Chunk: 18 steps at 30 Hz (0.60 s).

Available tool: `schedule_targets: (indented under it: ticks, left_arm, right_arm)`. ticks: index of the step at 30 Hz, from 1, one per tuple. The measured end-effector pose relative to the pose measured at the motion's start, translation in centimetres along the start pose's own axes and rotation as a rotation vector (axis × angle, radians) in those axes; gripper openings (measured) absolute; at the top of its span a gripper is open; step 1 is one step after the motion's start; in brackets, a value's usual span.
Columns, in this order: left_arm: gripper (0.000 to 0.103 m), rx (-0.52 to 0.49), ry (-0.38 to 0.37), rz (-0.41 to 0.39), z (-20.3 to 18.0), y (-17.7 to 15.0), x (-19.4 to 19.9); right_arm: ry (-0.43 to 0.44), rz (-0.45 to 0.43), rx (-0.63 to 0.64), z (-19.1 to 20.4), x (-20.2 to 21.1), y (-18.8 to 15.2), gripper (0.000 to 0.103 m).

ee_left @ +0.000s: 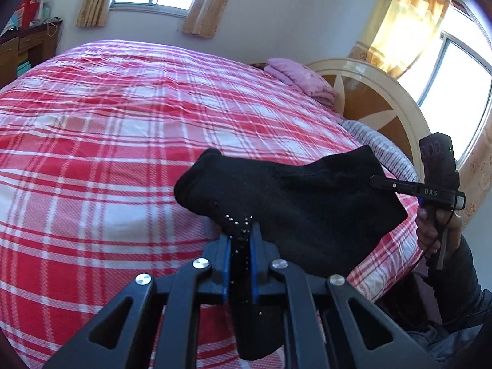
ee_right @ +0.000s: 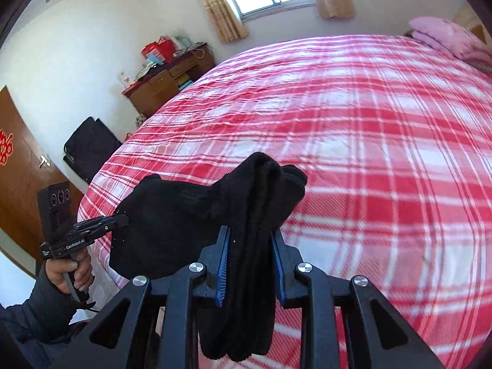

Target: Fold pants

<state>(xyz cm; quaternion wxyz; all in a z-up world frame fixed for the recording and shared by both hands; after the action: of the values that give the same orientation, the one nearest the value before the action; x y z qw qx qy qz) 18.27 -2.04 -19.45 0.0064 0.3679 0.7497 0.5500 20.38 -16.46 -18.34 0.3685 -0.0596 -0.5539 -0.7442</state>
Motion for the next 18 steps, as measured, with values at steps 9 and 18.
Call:
schedule_targets:
  ticks: [9,18]
  left_arm:
    - [0.010,0.006,0.108,-0.104,4.4,3.5,2.4]
    - [0.010,0.025,0.210,-0.177,9.0,5.6,4.2]
  right_arm:
    - [0.068,0.008,0.087,4.6,-5.8,4.1,0.025]
    - [0.113,0.024,0.134,7.7,-11.6,6.4,0.025]
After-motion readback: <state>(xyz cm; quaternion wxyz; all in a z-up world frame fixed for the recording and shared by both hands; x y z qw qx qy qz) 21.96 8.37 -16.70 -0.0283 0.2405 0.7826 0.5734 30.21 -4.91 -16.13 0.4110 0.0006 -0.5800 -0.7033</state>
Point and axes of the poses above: each gripper's, at about its wrist camera, not at the fingertips, and x roughly against the way its jaws point, z to its left, y to its top, the point moved 10 cm from there along -x, roughly the way its jaws point, and after that the axes turned 15 degrees about -z, right-handed, at the moved point
